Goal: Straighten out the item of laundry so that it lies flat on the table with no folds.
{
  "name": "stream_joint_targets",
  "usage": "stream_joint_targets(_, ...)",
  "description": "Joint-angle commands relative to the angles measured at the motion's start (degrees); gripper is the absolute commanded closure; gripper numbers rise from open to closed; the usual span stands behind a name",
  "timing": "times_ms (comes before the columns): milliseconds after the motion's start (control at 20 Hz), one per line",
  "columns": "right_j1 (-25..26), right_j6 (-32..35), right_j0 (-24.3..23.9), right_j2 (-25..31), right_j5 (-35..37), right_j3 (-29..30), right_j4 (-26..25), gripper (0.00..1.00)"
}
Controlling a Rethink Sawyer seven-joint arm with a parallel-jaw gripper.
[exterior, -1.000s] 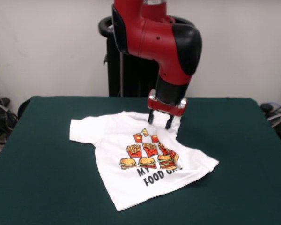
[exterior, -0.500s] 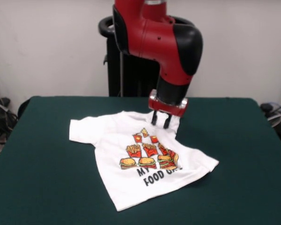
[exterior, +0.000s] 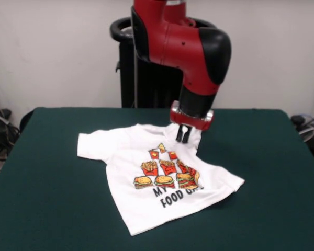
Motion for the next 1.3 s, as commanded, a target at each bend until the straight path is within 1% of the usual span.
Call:
stream_joint_targets(50, 1.4, 9.8, 2.4, 4.3, 1.0, 0.3, 1.5, 1.00)
stream_joint_targets(550, -3.8, 9.3, 3.7, 2.4, 6.9, 1.7, 1.9, 1.00)
stream_joint_targets(700, -3.1, 9.9, 4.2, 1.6, 6.2, 1.0, 2.0, 1.00)
stream_joint_targets(800, -2.7, 9.7, 3.7, 1.8, 6.0, 0.8, 2.0, 1.00)
stream_joint_targets(1000, -5.5, 9.2, 4.2, 1.1, 9.3, 1.4, 1.9, 1.00)
stream_joint_targets(1100, -5.4, 9.1, 3.7, 1.1, 8.1, 1.6, 1.5, 1.00)
stream_joint_targets(1250, -4.5, 8.7, 4.6, -1.3, 7.1, 0.2, 0.3, 1.00)
stream_joint_targets(1300, -4.7, 8.1, 4.4, -1.6, 6.5, 0.0, -0.1, 0.00)
